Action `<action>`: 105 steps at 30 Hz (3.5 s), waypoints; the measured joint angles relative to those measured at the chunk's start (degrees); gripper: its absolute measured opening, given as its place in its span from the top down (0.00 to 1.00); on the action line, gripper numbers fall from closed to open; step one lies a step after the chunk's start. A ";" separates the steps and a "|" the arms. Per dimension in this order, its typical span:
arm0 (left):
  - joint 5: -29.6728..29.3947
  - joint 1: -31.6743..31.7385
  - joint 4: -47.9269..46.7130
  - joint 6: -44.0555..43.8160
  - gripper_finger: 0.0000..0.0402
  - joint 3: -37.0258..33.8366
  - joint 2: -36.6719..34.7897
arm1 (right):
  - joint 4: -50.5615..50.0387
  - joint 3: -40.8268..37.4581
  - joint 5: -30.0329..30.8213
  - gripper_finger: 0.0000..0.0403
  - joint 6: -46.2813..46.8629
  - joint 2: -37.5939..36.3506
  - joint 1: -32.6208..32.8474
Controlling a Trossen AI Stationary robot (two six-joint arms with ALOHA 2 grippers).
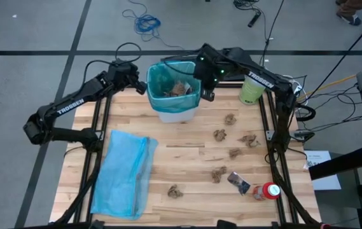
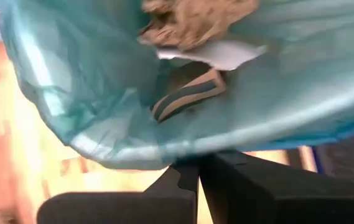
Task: Place trash/remove bag and relplace
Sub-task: Put the brown paper into the blue trash bag inside the white trash bin
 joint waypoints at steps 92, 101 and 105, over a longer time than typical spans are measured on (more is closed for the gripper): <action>14.26 -4.49 12.37 1.28 1.00 0.02 -10.75 | 33.97 -67.95 -9.83 1.00 11.42 -51.84 -11.75; 24.15 -4.49 18.57 -0.21 1.00 0.02 -12.41 | 36.82 -81.62 4.12 0.90 28.83 -55.44 -1.04; 24.13 -4.49 18.44 -0.24 1.00 0.02 -11.48 | 38.15 -84.67 9.06 0.78 33.33 -54.04 0.92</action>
